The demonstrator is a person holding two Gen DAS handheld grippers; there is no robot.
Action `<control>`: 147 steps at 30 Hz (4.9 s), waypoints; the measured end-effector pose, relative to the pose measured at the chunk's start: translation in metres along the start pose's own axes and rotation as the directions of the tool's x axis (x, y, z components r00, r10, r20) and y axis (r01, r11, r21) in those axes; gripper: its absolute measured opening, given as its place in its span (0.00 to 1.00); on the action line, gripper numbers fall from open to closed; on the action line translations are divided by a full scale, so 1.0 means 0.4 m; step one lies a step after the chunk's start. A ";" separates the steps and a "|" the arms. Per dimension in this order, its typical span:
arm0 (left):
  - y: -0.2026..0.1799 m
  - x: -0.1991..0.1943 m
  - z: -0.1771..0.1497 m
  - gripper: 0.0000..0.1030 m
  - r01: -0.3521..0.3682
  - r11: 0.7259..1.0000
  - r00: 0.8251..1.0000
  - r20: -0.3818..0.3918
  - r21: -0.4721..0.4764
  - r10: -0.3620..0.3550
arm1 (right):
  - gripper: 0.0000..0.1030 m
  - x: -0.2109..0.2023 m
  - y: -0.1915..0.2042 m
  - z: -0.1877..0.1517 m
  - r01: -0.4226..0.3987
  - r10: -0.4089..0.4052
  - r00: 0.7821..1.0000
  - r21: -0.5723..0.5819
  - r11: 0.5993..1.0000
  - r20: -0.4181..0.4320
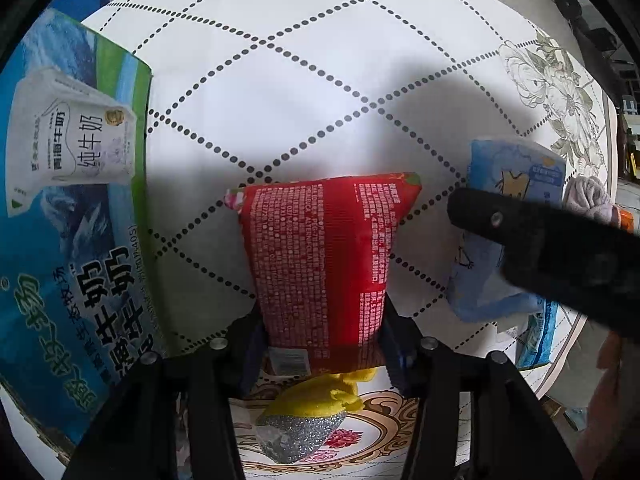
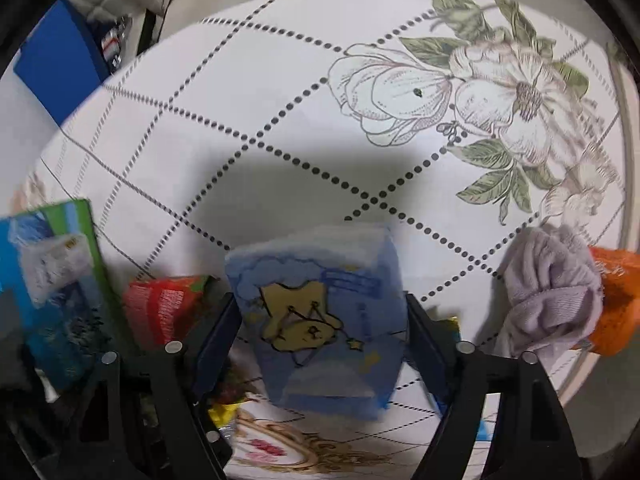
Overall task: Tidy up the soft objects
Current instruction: 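Grasp the red snack pack with the left tool while the right tool grasps the blue tissue pack, then lower both packs into the box beside the others and release, then grasp the silver scrubber with the left tool while the right tool grasps the lilac cloth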
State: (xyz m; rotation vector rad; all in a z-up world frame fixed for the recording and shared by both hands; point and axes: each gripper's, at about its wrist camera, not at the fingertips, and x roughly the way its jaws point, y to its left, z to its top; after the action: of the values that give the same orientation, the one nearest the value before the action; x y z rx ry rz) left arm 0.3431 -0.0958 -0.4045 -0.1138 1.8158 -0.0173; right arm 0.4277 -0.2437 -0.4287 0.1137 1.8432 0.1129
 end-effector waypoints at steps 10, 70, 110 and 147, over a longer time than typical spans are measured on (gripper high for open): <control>-0.027 -0.119 -0.061 0.42 0.029 0.998 0.993 0.111 0.050 -0.034 | 0.42 -0.077 -0.015 -0.055 0.025 -0.026 0.997 0.023 0.999 0.073; 0.835 -0.232 -0.196 0.71 0.037 0.998 0.996 0.082 -0.050 -0.033 | 0.90 -0.040 0.807 -0.396 -0.041 0.063 0.994 -0.233 0.972 0.090; 0.403 -0.523 -0.543 1.00 -0.056 0.995 0.869 0.495 0.086 0.006 | 1.00 -0.352 0.338 -0.774 -0.038 0.065 0.914 -0.074 0.997 0.400; -0.102 0.096 -0.161 0.45 -0.107 0.966 0.965 -0.208 0.234 0.157 | 0.70 -0.091 -0.339 -0.084 -0.075 0.064 0.994 0.124 0.989 0.091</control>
State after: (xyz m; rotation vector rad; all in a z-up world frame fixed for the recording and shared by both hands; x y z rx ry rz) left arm 0.2745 -0.1429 -0.4227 0.1750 2.0315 -0.1421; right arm 0.4027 -0.3836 -0.4035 0.2687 1.7596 0.0382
